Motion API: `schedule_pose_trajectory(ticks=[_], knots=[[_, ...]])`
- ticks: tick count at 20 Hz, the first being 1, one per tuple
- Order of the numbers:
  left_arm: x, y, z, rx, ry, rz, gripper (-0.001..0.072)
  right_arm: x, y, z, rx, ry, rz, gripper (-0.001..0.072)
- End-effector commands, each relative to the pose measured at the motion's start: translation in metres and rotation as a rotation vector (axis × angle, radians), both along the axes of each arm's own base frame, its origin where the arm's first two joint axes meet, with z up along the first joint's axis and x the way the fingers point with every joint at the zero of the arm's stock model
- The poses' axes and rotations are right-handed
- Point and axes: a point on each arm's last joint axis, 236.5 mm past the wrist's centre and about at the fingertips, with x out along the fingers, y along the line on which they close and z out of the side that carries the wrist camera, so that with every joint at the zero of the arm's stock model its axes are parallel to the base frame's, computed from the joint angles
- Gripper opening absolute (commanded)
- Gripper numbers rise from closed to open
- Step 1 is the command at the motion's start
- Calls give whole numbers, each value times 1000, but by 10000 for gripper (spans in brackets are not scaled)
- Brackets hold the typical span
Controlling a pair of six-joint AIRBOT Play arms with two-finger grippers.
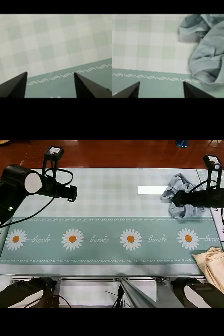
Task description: Fold the shirts.
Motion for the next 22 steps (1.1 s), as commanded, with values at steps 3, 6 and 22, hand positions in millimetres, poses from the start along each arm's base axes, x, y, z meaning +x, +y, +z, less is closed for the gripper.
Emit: schedule_pose_trajectory(ticks=[3, 6, 22], knots=[[0, 0, 0, 0, -1, 0, 712, 0, 0, 0, 1, 0, 1, 606], [0, 0, 0, 0, -1, 0, 713, 0, 0, 0, 1, 0, 0, 605], [1, -1, 0, -3, -2, 3, 712, 20, -1, 15, 5, -103, -18, 605]])
